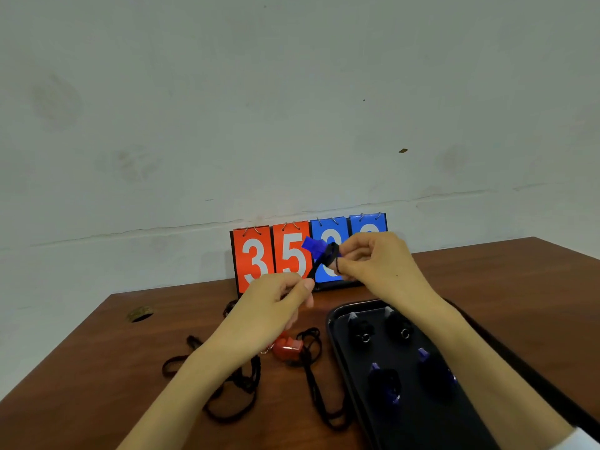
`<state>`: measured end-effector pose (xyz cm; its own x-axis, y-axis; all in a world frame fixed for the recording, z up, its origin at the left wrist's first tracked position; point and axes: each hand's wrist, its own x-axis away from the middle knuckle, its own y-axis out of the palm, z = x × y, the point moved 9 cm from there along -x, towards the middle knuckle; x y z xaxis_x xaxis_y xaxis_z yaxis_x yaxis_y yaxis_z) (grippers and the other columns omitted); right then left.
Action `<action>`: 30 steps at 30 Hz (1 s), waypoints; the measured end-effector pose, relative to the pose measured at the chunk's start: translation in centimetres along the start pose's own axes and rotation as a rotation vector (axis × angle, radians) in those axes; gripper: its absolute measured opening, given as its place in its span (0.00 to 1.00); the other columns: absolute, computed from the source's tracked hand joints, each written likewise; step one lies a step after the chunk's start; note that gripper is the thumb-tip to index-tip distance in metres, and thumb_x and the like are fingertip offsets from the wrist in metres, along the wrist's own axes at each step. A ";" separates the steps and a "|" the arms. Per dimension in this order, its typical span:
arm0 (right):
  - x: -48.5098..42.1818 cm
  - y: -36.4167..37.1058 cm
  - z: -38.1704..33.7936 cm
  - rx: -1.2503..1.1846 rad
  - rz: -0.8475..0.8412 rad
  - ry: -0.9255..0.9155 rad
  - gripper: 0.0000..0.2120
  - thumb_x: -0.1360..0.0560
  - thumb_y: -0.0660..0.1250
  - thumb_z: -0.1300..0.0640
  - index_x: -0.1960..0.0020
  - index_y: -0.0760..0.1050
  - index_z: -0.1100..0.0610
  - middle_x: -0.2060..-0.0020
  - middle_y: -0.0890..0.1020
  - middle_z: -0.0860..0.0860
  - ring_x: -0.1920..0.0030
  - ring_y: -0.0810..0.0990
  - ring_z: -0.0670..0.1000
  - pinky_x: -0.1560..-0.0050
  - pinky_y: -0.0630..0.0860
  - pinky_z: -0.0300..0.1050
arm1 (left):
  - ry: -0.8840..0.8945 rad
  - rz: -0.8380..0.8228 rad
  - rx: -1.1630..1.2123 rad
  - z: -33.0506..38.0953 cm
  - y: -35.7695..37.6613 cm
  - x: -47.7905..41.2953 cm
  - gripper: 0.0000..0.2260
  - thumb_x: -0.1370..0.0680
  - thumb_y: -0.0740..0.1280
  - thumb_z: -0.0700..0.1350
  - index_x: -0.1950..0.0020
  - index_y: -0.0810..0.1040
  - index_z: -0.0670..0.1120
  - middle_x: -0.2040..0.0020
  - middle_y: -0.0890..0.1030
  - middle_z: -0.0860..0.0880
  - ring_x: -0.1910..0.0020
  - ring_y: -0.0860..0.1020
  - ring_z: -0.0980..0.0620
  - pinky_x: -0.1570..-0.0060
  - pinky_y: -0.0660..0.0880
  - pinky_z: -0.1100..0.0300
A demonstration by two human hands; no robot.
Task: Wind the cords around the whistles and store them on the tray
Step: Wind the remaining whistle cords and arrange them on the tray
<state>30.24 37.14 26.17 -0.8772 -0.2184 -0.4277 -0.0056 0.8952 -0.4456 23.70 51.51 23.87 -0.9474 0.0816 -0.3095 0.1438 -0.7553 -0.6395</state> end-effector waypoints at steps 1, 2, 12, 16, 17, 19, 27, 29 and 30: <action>-0.1 -0.1 0.2 0.067 0.031 -0.008 0.06 0.31 0.74 0.60 0.59 0.78 0.53 0.68 0.82 0.49 0.67 0.81 0.44 0.58 0.79 0.38 | 0.010 -0.001 -0.024 0.3 0.1 0.2 0.15 0.20 0.58 0.52 0.61 0.77 0.47 0.79 0.71 0.53 0.77 0.68 0.56 0.58 0.77 0.46; -0.1 -0.1 0.2 0.132 0.040 -0.019 0.05 0.31 0.74 0.59 0.58 0.78 0.53 0.67 0.81 0.47 0.67 0.80 0.42 0.58 0.78 0.36 | 0.021 -0.001 -0.048 0.7 0.1 0.3 0.14 0.20 0.58 0.52 0.61 0.77 0.48 0.79 0.71 0.53 0.77 0.68 0.57 0.58 0.78 0.46; 1.6 4.0 -0.3 0.306 -0.433 -0.072 0.06 0.30 0.70 0.64 0.59 0.78 0.53 0.67 0.80 0.45 0.66 0.79 0.41 0.63 0.74 0.30 | 0.110 -0.037 -0.165 1.4 -1.1 0.4 0.12 0.25 0.65 0.55 0.62 0.79 0.49 0.67 0.78 0.48 0.70 0.74 0.57 0.65 0.73 0.61; 2.8 5.5 -0.6 0.144 -0.640 -0.045 0.05 0.31 0.73 0.63 0.58 0.80 0.55 0.63 0.84 0.54 0.66 0.81 0.45 0.58 0.77 0.36 | 0.108 -0.022 -0.149 1.0 -1.9 0.2 0.14 0.24 0.63 0.56 0.65 0.78 0.50 0.72 0.77 0.53 0.73 0.74 0.60 0.67 0.71 0.70; 3.1 5.7 -0.8 0.102 -0.685 -0.040 0.05 0.31 0.73 0.63 0.57 0.80 0.57 0.62 0.84 0.55 0.65 0.82 0.46 0.57 0.78 0.38 | 0.100 -0.029 -0.121 0.9 -1.8 0.1 0.15 0.24 0.62 0.55 0.66 0.77 0.49 0.74 0.76 0.54 0.75 0.72 0.60 0.68 0.70 0.70; 3.7 6.1 -1.2 0.033 -0.767 -0.024 0.05 0.30 0.72 0.65 0.56 0.79 0.59 0.62 0.83 0.56 0.64 0.82 0.47 0.56 0.80 0.40 | 0.081 -0.056 -0.066 0.7 -1.6 0.1 0.15 0.24 0.61 0.54 0.68 0.75 0.49 0.77 0.74 0.55 0.77 0.70 0.60 0.69 0.69 0.71; 4.4 4.9 -3.1 -0.174 -0.809 -0.031 0.06 0.30 0.71 0.68 0.56 0.80 0.59 0.63 0.83 0.55 0.64 0.81 0.49 0.57 0.80 0.40 | -0.073 -0.055 0.099 -0.1 -1.0 -0.2 0.20 0.26 0.57 0.59 0.71 0.72 0.47 0.79 0.71 0.53 0.81 0.68 0.60 0.76 0.66 0.72; 4.2 4.3 -3.3 -0.230 -0.768 -0.025 0.07 0.30 0.71 0.69 0.57 0.80 0.58 0.64 0.83 0.54 0.65 0.82 0.48 0.58 0.79 0.39 | -0.164 -0.039 0.168 -0.9 -0.8 -0.2 0.20 0.22 0.58 0.55 0.71 0.72 0.47 0.81 0.70 0.53 0.83 0.67 0.60 0.79 0.65 0.71; 4.0 4.1 -3.4 -0.251 -0.746 -0.022 0.07 0.30 0.70 0.69 0.57 0.80 0.59 0.64 0.83 0.54 0.65 0.82 0.49 0.58 0.80 0.39 | -0.215 -0.043 0.218 -1.4 -0.6 -0.3 0.21 0.20 0.57 0.51 0.72 0.71 0.46 0.82 0.68 0.53 0.84 0.66 0.59 0.81 0.64 0.70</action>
<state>25.04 41.22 25.29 -0.5891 -0.8015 -0.1023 -0.6998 0.5694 -0.4313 24.28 52.83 23.32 -0.9933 -0.0054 -0.1151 0.0598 -0.8780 -0.4750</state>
